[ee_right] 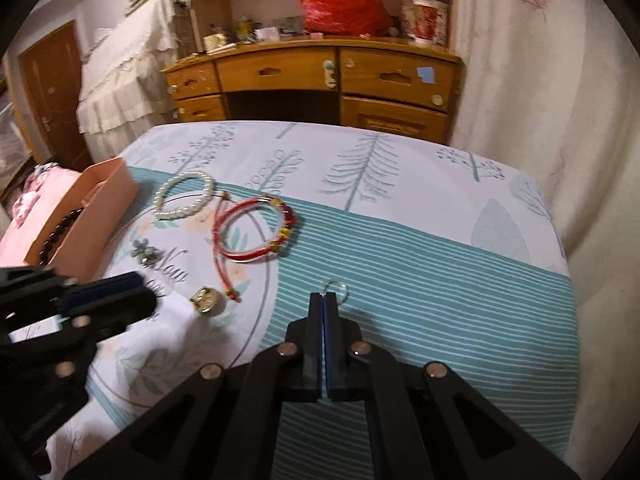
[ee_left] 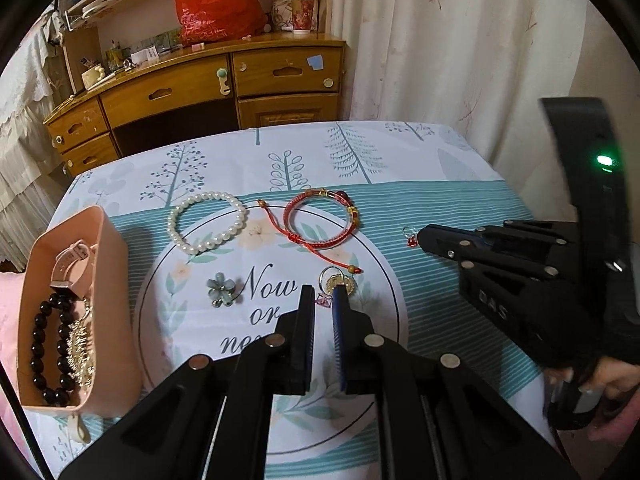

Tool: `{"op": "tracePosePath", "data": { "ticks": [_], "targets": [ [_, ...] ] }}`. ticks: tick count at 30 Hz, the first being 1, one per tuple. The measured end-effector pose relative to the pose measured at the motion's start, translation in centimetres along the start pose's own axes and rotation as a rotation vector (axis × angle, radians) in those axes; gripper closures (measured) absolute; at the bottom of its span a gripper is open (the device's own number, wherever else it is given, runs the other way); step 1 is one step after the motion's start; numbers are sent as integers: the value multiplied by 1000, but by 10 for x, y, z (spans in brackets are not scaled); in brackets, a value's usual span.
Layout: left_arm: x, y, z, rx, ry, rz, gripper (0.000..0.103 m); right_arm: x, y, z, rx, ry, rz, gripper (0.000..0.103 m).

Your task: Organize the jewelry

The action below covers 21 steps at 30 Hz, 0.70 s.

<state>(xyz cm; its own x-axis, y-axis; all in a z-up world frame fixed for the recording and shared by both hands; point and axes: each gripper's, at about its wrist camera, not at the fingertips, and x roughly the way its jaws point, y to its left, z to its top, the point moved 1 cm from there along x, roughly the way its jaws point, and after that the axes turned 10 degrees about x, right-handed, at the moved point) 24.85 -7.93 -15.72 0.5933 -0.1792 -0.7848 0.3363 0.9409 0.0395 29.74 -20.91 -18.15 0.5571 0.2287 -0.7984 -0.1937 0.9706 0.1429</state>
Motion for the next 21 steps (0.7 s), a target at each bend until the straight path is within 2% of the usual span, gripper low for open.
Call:
{"op": "tracePosePath", "data": {
  "ticks": [4,8,11,12,13,20,21],
  "targets": [
    [-8,5,-5,-9,3,-5,97,5,-4,2,53,23,-13,101],
    [-13,12,-13,-16,14,2,97,9,-1,2,49,39,-34,99],
    [-14,17,-18,-26,23,8,97,7,1,4,64,33,-38,76],
    [-15,20,-20,-31,25,11,97,6,1,4,67,27,-36,65],
    [-15,22,-21,-34,26,13,97,5,2,4,69,18,-35,62],
    [-24,43,-25,-71,23,17,97,14,9,4,56,-25,-82,64],
    [-24,44,-25,-75,27,14,97,15,10,4,54,-31,-91,74]
  ]
}}
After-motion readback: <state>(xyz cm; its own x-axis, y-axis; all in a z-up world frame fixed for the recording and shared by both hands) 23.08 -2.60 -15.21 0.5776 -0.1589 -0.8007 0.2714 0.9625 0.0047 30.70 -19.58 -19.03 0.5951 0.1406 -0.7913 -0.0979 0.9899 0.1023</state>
